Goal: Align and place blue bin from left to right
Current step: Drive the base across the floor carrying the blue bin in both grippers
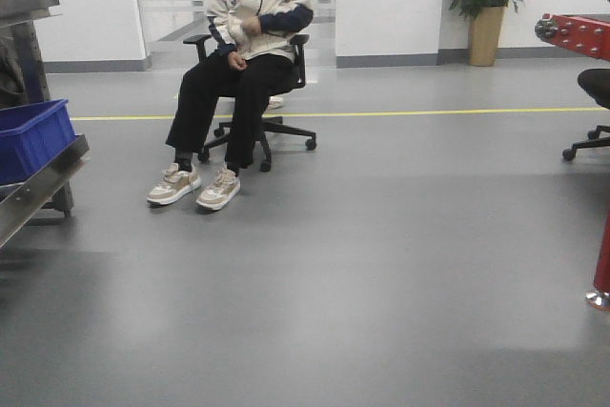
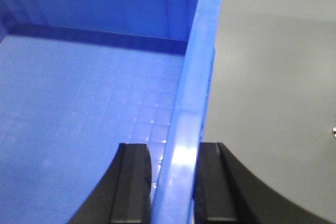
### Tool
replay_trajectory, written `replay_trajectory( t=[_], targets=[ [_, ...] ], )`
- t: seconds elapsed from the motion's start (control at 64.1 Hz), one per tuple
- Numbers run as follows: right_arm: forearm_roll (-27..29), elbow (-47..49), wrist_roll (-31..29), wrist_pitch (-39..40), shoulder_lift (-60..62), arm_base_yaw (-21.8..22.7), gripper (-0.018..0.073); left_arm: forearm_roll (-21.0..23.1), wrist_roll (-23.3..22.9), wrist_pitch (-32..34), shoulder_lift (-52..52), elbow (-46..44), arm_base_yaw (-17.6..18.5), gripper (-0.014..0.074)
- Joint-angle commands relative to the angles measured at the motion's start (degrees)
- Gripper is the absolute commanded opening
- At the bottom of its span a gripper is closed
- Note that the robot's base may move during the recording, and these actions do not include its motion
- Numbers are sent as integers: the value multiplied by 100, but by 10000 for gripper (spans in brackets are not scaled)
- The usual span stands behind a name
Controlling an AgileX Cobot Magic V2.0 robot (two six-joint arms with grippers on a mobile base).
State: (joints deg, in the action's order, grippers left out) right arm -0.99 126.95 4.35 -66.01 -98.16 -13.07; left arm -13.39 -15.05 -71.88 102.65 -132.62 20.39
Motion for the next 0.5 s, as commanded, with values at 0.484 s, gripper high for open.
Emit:
replay_trajectory(
  t=[0.484],
  targets=[
    [-13,99,-188,640,150,-28,-73,-43,134,440,-157,-69,47,-10]
  ],
)
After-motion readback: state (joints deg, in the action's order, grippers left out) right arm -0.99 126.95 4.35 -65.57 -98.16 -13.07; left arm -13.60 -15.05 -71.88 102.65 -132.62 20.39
